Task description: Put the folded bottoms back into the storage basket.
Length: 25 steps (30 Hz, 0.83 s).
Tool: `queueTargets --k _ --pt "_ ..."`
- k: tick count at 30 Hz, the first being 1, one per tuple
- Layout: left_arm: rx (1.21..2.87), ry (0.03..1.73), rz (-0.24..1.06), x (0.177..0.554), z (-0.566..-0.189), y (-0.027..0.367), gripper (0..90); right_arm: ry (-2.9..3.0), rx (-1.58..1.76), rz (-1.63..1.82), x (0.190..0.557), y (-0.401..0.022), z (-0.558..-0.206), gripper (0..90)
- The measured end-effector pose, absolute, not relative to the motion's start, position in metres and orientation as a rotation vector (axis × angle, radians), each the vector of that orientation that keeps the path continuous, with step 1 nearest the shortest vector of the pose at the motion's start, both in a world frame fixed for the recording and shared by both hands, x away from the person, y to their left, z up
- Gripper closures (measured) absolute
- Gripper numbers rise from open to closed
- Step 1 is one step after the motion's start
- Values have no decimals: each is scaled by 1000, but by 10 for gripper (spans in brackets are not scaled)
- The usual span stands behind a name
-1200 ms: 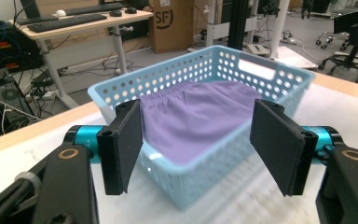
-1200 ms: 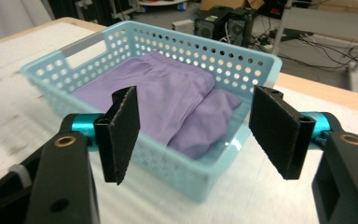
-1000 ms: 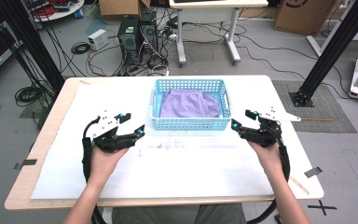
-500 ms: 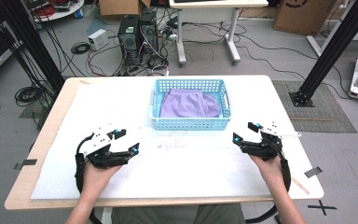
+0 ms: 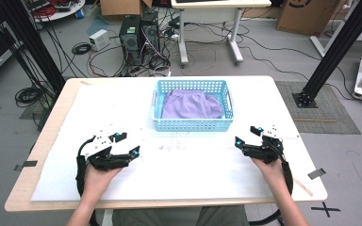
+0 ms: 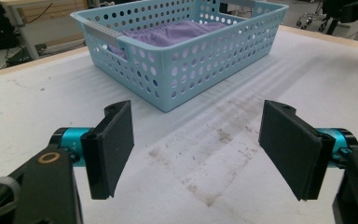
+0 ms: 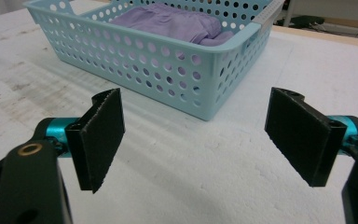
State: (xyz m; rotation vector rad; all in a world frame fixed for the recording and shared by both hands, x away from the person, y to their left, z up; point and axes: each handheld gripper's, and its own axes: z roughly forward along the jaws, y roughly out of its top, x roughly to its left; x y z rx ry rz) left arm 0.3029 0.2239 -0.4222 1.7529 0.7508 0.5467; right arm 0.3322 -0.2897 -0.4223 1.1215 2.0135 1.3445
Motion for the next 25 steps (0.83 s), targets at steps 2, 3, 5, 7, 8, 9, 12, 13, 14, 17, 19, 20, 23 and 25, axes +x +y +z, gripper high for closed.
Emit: queueTargets --k 2,3,5,7,8,9,12,13,14,17,19,20,23,25 --pt "1751 752 547 302 -423 224 264 2013 1124 1344 333 -290 -423 202" --pt "1760 750 548 303 -423 225 264 2011 1125 1343 333 -291 -423 201" --pt "1754 748 549 303 -423 225 264 2009 1129 1346 332 -291 -422 202" --pt "1745 735 546 302 -423 226 264 2009 1130 1344 332 -291 -422 202" --pt "1741 731 547 302 -423 227 264 2011 1134 1341 332 -291 -423 202" --pt "1741 726 552 301 -422 227 264 2014 1134 1337 332 -291 -423 202" --pt "1741 729 553 301 -422 227 264 2017 1127 1336 332 -290 -423 202" --pt "1743 729 552 301 -422 227 264 2018 1127 1335 332 -290 -424 202" --pt "1742 733 551 301 -423 227 264 2017 1132 1334 332 -290 -424 202" --pt "1742 735 552 302 -423 227 264 2017 1128 1334 332 -291 -424 202" --pt "1743 737 553 301 -422 228 264 2019 1134 1332 332 -292 -424 202" --pt "1741 737 549 301 -422 228 264 2017 1135 1334 332 -292 -424 202" --pt "1742 733 553 300 -422 228 264 2014 1128 1331 333 -293 -424 202" --pt "1743 731 558 299 -422 228 264 2015 1136 1327 334 -292 -425 202"
